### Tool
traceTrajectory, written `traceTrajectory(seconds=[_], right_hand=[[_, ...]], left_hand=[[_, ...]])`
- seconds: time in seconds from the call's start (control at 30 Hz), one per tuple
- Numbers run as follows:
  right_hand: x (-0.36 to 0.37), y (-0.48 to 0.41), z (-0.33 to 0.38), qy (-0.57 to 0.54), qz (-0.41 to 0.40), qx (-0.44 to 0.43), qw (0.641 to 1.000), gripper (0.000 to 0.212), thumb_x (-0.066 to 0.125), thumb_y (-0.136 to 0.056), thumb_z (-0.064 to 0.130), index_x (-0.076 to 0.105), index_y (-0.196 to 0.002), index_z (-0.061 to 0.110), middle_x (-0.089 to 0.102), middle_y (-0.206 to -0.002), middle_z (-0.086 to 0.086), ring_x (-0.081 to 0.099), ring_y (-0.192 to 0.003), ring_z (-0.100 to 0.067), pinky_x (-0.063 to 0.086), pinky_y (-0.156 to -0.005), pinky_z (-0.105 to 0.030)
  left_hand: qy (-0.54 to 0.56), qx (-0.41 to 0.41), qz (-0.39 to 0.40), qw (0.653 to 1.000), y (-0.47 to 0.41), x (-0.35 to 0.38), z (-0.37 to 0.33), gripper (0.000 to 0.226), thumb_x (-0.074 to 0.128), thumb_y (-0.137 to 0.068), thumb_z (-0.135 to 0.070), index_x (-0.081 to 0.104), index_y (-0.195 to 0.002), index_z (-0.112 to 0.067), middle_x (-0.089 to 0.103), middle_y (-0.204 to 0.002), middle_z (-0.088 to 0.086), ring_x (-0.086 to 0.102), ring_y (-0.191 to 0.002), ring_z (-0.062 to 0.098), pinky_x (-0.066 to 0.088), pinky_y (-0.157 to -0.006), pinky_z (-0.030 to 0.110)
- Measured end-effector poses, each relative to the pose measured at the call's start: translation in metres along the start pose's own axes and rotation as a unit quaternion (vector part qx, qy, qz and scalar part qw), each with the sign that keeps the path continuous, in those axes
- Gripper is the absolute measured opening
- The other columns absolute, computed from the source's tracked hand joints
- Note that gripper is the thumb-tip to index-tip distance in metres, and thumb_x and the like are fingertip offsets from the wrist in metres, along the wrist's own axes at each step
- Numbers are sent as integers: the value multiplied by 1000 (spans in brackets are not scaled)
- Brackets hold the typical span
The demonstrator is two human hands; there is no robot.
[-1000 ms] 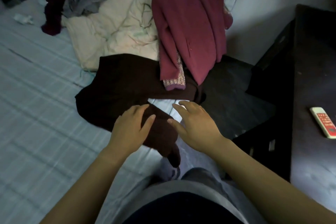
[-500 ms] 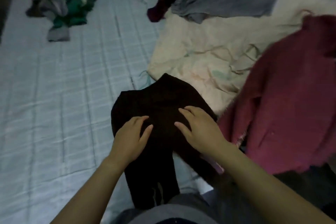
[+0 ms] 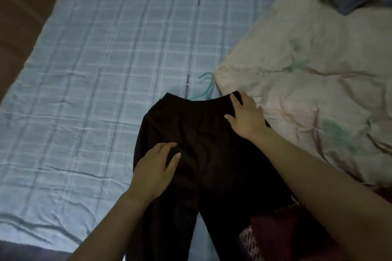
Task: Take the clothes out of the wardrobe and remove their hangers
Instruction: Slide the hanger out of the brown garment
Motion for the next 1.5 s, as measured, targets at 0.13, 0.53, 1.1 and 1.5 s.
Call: traceTrajectory(seconds=[0.13, 0.53, 1.1, 1.5], right_hand=[[35, -21, -19, 32, -8, 30, 999, 74, 46, -93, 44, 7, -149, 17, 19, -151, -19, 33, -126, -37, 36, -95, -53], [60, -10, -38, -123, -140, -82, 979, 56, 62, -88, 19, 41, -139, 13, 53, -125, -22, 60, -100, -32, 55, -78, -40], [25, 30, -27, -267, -121, -104, 950, 51, 46, -92, 50, 42, -137, 25, 51, -131, 4, 45, -114, 2, 32, -92, -7], [-66, 133, 52, -280, -139, -186, 931, 38, 45, -89, 47, 58, -122, 32, 65, -105, 12, 57, -94, 1, 38, -86, -5]], left_hand=[[20, -20, 15, 999, -12, 34, 9, 69, 22, -84, -63, 50, -130, -22, 53, -128, -4, 52, -113, 12, 45, -95, 31], [-32, 70, -40, 996, -170, 47, 16, 56, 31, -91, -48, 56, -125, -12, 58, -121, 9, 51, -113, 26, 43, -96, 38], [-12, 139, -71, 988, -153, 2, 1, 38, 38, -91, -50, 64, -95, -23, 65, -88, -5, 57, -84, 13, 47, -74, 36], [16, 140, -206, 968, 13, -114, -44, 25, 47, -88, -47, 62, -87, -28, 59, -78, -12, 57, -72, 7, 49, -63, 34]])
Point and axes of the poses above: each hand's wrist, its own y-axis away from the middle knuckle, its own x-axis out of the palm, z = x × y, the point moved 4 cm from there along -y, towards the middle knuckle
